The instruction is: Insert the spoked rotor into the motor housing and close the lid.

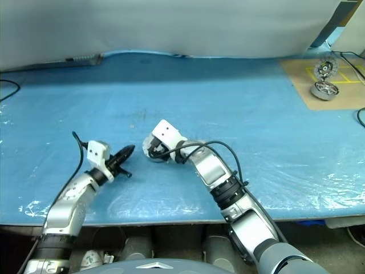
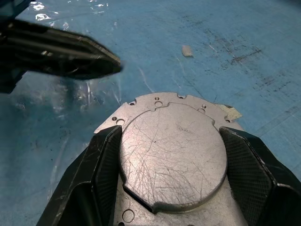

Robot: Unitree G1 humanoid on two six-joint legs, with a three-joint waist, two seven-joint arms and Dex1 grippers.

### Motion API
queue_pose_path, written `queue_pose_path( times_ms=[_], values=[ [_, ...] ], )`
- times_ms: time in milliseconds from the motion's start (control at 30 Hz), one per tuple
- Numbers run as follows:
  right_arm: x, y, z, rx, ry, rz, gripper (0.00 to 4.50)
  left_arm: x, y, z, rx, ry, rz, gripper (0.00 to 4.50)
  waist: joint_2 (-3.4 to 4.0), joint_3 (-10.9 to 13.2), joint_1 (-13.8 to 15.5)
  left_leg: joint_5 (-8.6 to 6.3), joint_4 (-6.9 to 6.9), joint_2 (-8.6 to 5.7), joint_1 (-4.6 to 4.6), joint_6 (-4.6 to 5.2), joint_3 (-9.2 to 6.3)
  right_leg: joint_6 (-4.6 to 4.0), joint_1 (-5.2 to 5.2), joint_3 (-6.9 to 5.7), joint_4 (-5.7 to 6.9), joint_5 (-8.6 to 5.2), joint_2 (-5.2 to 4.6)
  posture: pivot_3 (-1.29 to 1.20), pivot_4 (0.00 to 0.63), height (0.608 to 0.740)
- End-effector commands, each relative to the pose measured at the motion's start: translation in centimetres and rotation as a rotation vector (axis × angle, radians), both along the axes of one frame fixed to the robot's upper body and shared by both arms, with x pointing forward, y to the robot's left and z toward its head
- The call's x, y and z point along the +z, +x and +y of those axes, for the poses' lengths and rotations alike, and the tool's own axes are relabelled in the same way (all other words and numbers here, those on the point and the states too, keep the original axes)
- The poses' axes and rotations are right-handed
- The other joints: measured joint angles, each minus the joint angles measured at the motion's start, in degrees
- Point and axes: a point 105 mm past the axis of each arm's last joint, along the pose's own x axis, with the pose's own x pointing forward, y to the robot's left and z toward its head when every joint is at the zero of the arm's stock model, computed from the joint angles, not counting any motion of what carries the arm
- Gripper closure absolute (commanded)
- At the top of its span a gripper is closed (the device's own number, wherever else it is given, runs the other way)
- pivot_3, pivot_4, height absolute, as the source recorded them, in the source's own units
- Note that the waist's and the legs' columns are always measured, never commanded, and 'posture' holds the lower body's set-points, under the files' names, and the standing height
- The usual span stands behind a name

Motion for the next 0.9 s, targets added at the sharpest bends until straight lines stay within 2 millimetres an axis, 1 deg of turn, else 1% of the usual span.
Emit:
queue_pose_path(
  times_ms=[33,133,233,333,533,767,833,900],
  values=[
    [-4.0,-0.2,-2.1,-0.062,-0.122,0.114,1.52,2.1,1.2,0.5,0.036,-0.108,0.076,4.48,0.00,0.00,-0.06,0.00,0.00,0.00,0.00,0.00,0.00,-0.01,0.00,0.00,0.00,0.00,0.00,0.00,0.150,0.740],
    [-4.0,-0.1,-2.1,-0.066,-0.123,0.113,1.52,2.9,1.7,-0.4,-0.041,-0.214,0.192,4.48,0.00,0.00,-0.06,0.00,-0.01,-0.01,-0.04,-0.01,0.00,-0.02,-0.01,0.00,-0.02,0.01,0.01,0.00,0.150,0.740],
    [-4.0,-0.1,-2.1,-0.068,-0.125,0.112,1.52,3.5,1.2,-1.7,-0.145,-0.281,0.250,4.48,0.01,0.00,-0.06,0.01,-0.01,-0.03,-0.07,-0.01,0.00,-0.02,-0.01,0.00,-0.03,0.01,0.00,0.00,0.150,0.740],
    [-4.0,0.0,-2.1,-0.069,-0.126,0.111,1.52,3.5,0.9,-2.3,-0.199,-0.309,0.285,4.48,0.00,0.00,-0.04,0.01,-0.01,-0.04,-0.08,-0.01,0.00,-0.02,-0.01,0.00,-0.04,0.01,0.00,0.00,0.150,0.740],
    [-3.9,0.1,-2.1,-0.069,-0.127,0.107,1.52,1.9,0.4,-3.4,-0.239,-0.271,0.353,4.48,0.00,0.00,-0.04,0.00,-0.03,-0.03,-0.08,-0.01,-0.01,0.08,-0.01,-0.01,-0.07,-0.05,0.00,0.00,0.150,0.740],
    [-3.9,0.1,-2.2,-0.067,-0.132,0.103,1.52,0.1,0.0,-4.1,-0.243,-0.231,0.414,4.48,0.04,-0.02,-0.01,0.00,-0.06,-0.03,-0.07,0.00,-0.02,0.33,0.01,-0.01,-0.10,-0.19,-0.01,0.00,0.150,0.740],
    [-3.7,0.0,-2.0,-0.056,-0.123,0.098,1.52,-0.1,-0.1,-4.4,-0.249,-0.226,0.423,4.48,0.06,-0.04,0.05,0.00,-0.06,-0.04,-0.07,0.00,-0.02,0.36,0.02,-0.01,-0.11,-0.21,-0.03,0.00,0.150,0.740],
    [-3.1,-0.1,-1.9,-0.045,-0.091,0.094,1.52,-0.1,-0.1,-4.6,-0.252,-0.228,0.424,4.48,0.11,-0.06,0.09,0.00,-0.06,-0.05,-0.05,0.00,-0.02,0.39,0.05,-0.02,-0.12,-0.23,-0.04,0.00,0.150,0.740]
  ],
)
